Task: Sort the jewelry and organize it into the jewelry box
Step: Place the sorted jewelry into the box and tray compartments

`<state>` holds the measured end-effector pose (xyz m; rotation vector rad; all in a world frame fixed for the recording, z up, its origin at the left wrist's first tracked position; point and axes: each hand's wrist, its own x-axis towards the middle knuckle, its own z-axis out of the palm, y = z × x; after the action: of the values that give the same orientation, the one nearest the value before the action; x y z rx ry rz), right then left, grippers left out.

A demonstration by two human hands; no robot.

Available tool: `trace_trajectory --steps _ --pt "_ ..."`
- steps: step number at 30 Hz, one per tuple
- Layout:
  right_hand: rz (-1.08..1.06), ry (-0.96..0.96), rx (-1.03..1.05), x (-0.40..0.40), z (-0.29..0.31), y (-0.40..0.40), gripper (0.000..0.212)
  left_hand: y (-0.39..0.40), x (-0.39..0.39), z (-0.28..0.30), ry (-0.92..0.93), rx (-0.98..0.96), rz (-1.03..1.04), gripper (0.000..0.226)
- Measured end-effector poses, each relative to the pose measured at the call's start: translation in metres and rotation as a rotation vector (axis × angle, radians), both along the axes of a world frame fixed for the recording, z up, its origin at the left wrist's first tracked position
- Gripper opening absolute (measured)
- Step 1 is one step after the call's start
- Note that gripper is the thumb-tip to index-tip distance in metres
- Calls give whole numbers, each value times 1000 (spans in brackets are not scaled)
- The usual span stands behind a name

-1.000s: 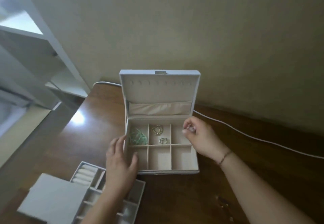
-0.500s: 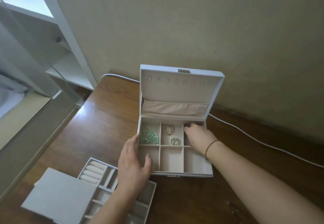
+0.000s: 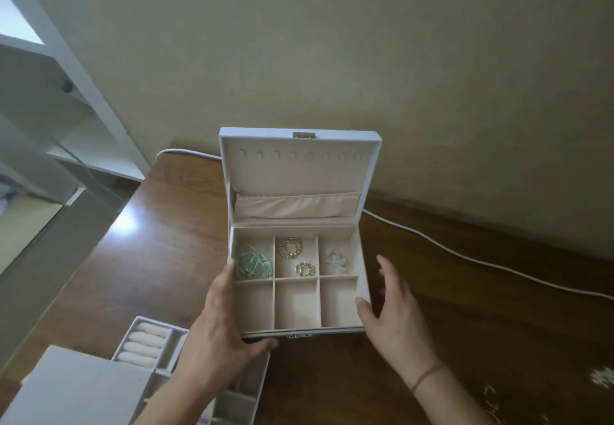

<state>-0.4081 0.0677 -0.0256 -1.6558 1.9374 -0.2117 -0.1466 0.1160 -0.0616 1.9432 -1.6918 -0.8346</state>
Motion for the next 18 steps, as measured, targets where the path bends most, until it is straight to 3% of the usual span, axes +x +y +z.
trace_trajectory --steps 4,8,15,18 --pt "-75 -83 94 2 -1 8 71 -5 -5 3 -40 50 72 148" --pt "-32 18 11 -2 3 12 61 -4 -13 7 5 35 88 147" --pt "-115 97 -32 -72 4 21 57 -12 -79 4 129 55 -4 142" --pt "-179 45 -31 -103 -5 24 52 -17 -108 4 96 70 -6 137"
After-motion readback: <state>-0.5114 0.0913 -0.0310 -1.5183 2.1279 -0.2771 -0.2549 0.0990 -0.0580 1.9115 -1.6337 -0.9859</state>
